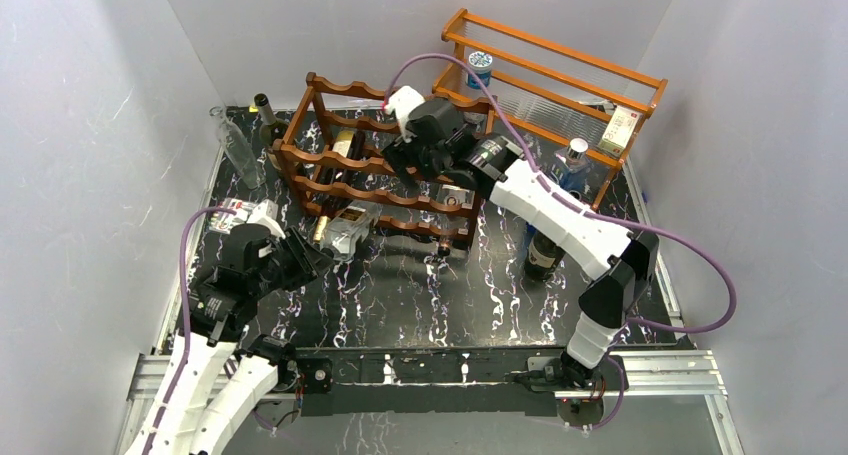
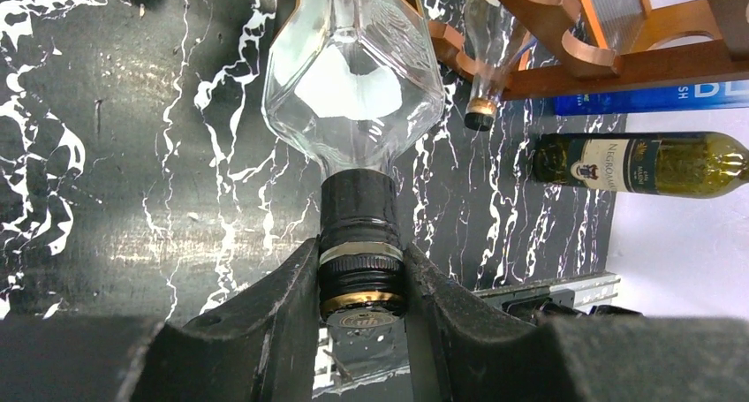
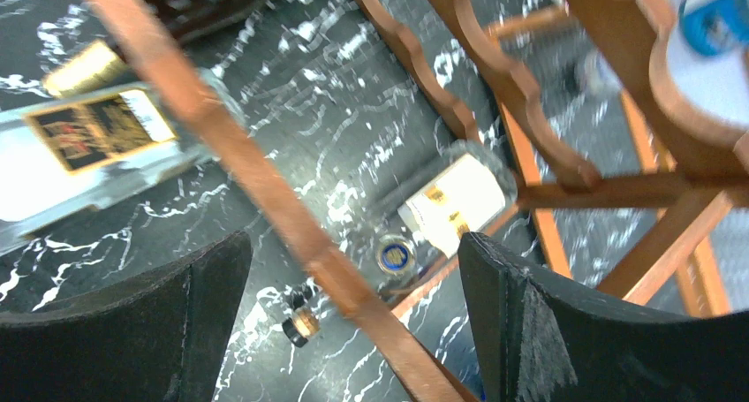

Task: Take the wine bottle off the wine rack

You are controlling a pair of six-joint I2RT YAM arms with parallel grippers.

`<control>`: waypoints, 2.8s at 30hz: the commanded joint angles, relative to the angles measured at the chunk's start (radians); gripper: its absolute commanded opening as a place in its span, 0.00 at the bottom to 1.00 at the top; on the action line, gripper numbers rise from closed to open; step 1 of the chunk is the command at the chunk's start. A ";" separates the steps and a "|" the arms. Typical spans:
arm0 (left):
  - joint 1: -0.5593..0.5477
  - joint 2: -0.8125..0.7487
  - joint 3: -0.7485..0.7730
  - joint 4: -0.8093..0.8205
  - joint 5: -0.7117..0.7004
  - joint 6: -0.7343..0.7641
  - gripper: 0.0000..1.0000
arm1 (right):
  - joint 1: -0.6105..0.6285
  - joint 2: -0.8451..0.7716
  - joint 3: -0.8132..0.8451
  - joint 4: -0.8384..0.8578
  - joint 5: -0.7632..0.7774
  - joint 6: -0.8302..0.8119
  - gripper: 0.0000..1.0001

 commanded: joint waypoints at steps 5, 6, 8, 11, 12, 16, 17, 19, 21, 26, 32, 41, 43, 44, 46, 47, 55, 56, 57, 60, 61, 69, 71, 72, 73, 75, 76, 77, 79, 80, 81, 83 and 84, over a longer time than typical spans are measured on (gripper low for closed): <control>-0.004 0.018 0.106 -0.048 0.043 0.043 0.00 | 0.301 -0.125 -0.154 0.313 -0.150 -0.423 0.98; -0.004 0.017 0.109 -0.052 0.042 0.043 0.00 | 0.304 -0.147 -0.234 0.383 -0.204 -0.438 0.98; -0.003 0.015 0.115 -0.057 0.045 0.041 0.00 | 0.302 -0.190 -0.412 0.582 -0.291 -0.497 0.98; -0.003 0.012 0.125 -0.065 0.052 0.040 0.00 | 0.302 -0.208 -0.585 0.780 -0.410 -0.552 0.98; -0.003 0.012 0.131 -0.072 0.052 0.042 0.00 | 0.300 -0.198 -0.613 0.824 -0.423 -0.552 0.98; -0.004 0.012 0.157 -0.103 0.044 0.048 0.00 | 0.303 -0.140 -0.668 0.952 -0.465 -0.467 0.98; -0.003 0.015 0.170 -0.111 0.039 0.049 0.00 | 0.304 -0.135 -0.698 1.016 -0.471 -0.440 0.98; -0.003 0.028 0.195 -0.132 0.029 0.049 0.00 | 0.304 -0.125 -0.761 1.149 -0.465 -0.402 0.98; -0.004 0.047 0.217 -0.148 0.033 0.050 0.00 | 0.306 -0.103 -0.784 1.241 -0.455 -0.391 0.98; -0.004 0.072 0.260 -0.172 0.031 0.044 0.00 | 0.337 -0.028 -0.771 1.287 -0.473 -0.342 0.98; -0.004 0.101 0.296 -0.186 0.029 0.043 0.00 | 0.396 0.039 -0.763 1.399 -0.293 -0.241 0.98; -0.004 0.145 0.372 -0.251 -0.040 0.063 0.00 | 0.410 0.110 -0.757 1.467 -0.163 -0.118 0.97; -0.004 0.164 0.394 -0.267 -0.057 0.038 0.00 | 0.448 0.136 -0.761 1.533 -0.048 -0.139 0.98; -0.004 0.174 0.404 -0.277 -0.070 0.017 0.00 | 0.466 0.160 -0.762 1.575 0.018 -0.162 0.98; -0.004 0.192 0.423 -0.290 -0.086 -0.021 0.00 | 0.497 0.194 -0.755 1.637 0.118 -0.205 0.98; -0.004 0.201 0.430 -0.299 -0.093 -0.034 0.00 | 0.508 0.210 -0.746 1.660 0.168 -0.217 0.98; -0.004 0.222 0.465 -0.341 -0.150 -0.079 0.00 | 0.527 0.308 -0.661 1.744 0.366 -0.286 0.98; -0.004 0.226 0.470 -0.344 -0.152 -0.078 0.00 | 0.527 0.311 -0.656 1.743 0.367 -0.293 0.96; -0.003 0.229 0.475 -0.346 -0.156 -0.076 0.00 | 0.527 0.310 -0.656 1.746 0.364 -0.299 0.92; -0.003 0.231 0.489 -0.335 -0.156 -0.047 0.00 | 0.527 0.291 -0.680 1.744 0.281 -0.280 0.67; -0.003 0.233 0.496 -0.331 -0.155 -0.036 0.00 | 0.527 0.282 -0.691 1.744 0.255 -0.268 0.58; -0.004 0.241 0.543 -0.234 -0.038 0.100 0.89 | 0.523 0.143 -0.750 1.617 0.249 -0.151 0.18; -0.003 0.251 0.566 -0.231 -0.033 0.137 0.96 | 0.517 0.062 -0.781 1.551 0.272 -0.108 0.11; -0.004 0.257 0.578 -0.235 -0.048 0.151 0.98 | 0.513 0.022 -0.804 1.519 0.274 -0.085 0.08; -0.004 0.263 0.589 -0.237 -0.059 0.167 0.98 | 0.509 -0.027 -0.830 1.490 0.277 -0.063 0.07; -0.003 0.265 0.603 -0.226 -0.078 0.192 0.98 | 0.508 -0.111 -0.891 1.423 0.286 -0.021 0.06; -0.003 0.264 0.606 -0.218 -0.089 0.201 0.98 | 0.508 -0.155 -0.913 1.381 0.286 -0.003 0.06; -0.004 0.262 0.605 -0.210 -0.098 0.207 0.98 | 0.508 -0.194 -0.932 1.336 0.289 0.021 0.06; -0.003 0.256 0.592 -0.192 -0.108 0.219 0.98 | 0.509 -0.278 -0.976 1.246 0.312 0.068 0.06; -0.003 0.254 0.582 -0.184 -0.112 0.222 0.98 | 0.509 -0.320 -1.005 1.213 0.327 0.088 0.06; -0.004 0.250 0.572 -0.177 -0.115 0.222 0.98 | 0.508 -0.363 -1.034 1.182 0.345 0.104 0.06; -0.004 0.242 0.549 -0.162 -0.111 0.221 0.98 | 0.508 -0.446 -1.088 1.112 0.373 0.141 0.07; -0.003 0.238 0.536 -0.153 -0.107 0.219 0.98 | 0.508 -0.484 -1.110 1.093 0.386 0.164 0.07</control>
